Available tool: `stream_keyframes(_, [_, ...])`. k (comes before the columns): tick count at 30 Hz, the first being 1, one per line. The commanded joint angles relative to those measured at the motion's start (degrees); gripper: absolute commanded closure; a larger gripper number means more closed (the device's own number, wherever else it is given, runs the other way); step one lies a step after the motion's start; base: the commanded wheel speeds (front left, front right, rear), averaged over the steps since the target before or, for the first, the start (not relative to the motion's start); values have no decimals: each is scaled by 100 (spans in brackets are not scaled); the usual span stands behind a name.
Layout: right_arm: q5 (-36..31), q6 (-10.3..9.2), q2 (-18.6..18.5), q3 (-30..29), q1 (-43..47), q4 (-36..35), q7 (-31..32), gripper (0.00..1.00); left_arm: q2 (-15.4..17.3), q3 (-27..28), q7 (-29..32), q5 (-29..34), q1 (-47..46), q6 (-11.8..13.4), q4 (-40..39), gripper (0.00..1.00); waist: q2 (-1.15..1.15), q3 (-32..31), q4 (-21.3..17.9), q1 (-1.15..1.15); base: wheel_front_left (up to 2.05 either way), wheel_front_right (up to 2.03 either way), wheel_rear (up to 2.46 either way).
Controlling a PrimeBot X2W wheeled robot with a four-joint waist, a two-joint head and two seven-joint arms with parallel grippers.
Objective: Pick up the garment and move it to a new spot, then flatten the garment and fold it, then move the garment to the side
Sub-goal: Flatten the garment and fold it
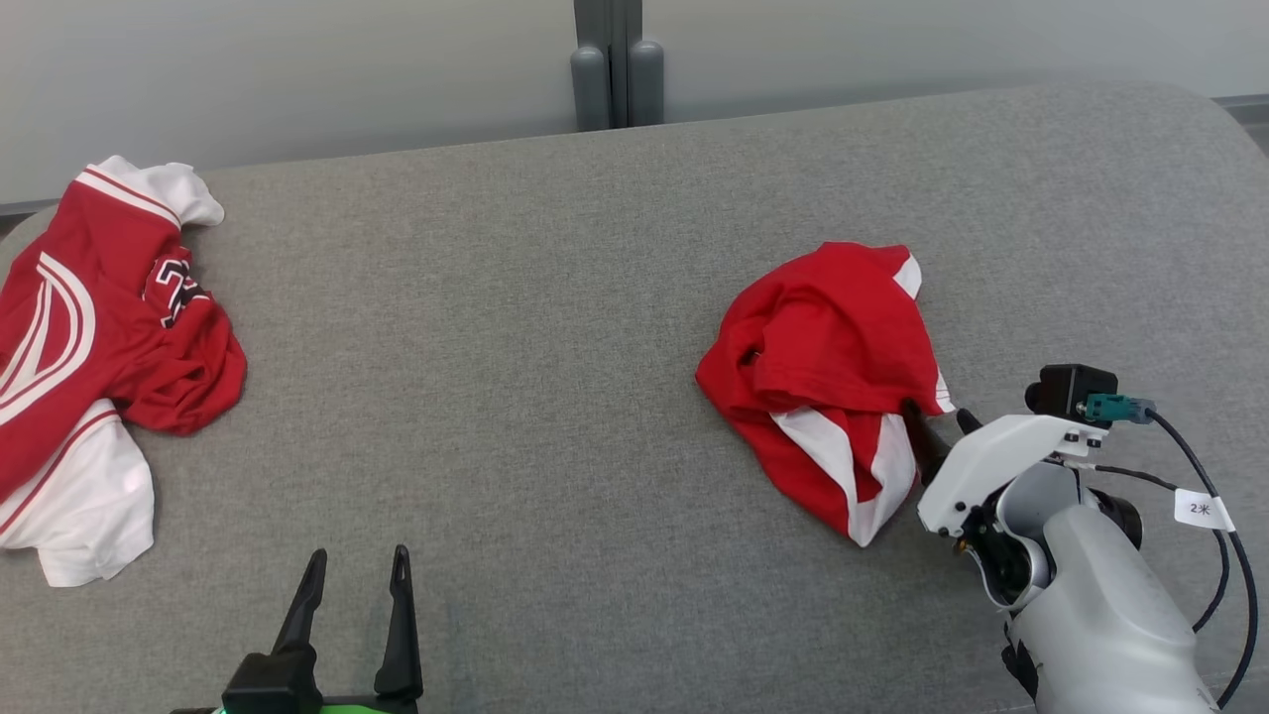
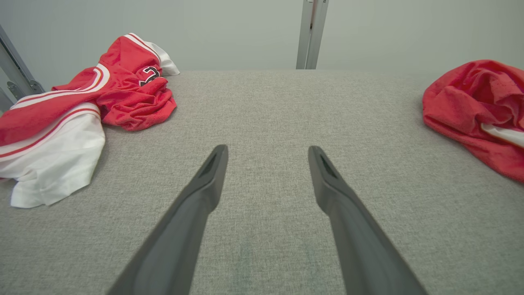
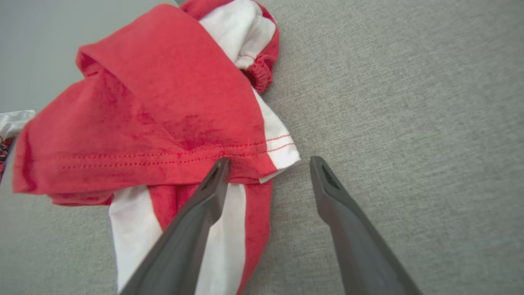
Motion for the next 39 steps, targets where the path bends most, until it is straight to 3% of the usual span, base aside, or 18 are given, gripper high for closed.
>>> stream_keyframes(1, [130, -8, -9, 72, -101, 53, -61, 12, 9, 3, -1, 18, -113, 22, 6, 0, 0, 17, 7, 0, 0, 0, 0])
stream_keyframes(4, [276, -8, -15, 184, -150, 157, -160, 50, 9, -1, -1, 31, -109, 17, 5, 0, 0, 32, -5, 0, 0, 0, 0])
stream_keyframes(8, [393, -8, -79, 249, -275, 246, -331, 72, 9, -2, -1, 62, -153, 4, 3, 0, 0, 69, -25, 0, 0, 0, 0])
stream_keyframes(9, [411, -8, -96, 279, -299, 263, -368, 91, 9, -5, -1, 70, -164, -3, 7, 0, 0, 73, -30, 0, 0, 0, 0])
stream_keyframes(10, [420, -8, -128, 319, -324, 287, -425, 100, 9, -8, -1, 75, -175, -9, 14, 0, 0, 76, -35, 0, 0, 0, 0])
stream_keyframes(18, [326, -8, -386, 642, -531, 234, -901, 100, 9, -114, -1, -7, -157, 41, 63, 0, 0, 36, -55, 0, 0, 0, 0])
stream_keyframes(24, [221, -7, -583, 1028, -798, -210, -983, 100, 9, -155, -1, -83, -82, 81, 87, 0, 0, -58, -61, 0, 0, 0, 0])
stream_keyframes(30, [185, -7, -739, 1515, -1257, -1032, -680, 100, 9, -196, -1, -158, -49, 139, 67, 0, 0, -153, -52, 0, 0, 0, 0])
stream_keyframes(39, [299, -7, -908, 2148, -2322, -1966, 328, 100, 9, -329, -1, -373, -121, 226, 96, 0, 0, -288, 183, 0, 0, 0, 0])
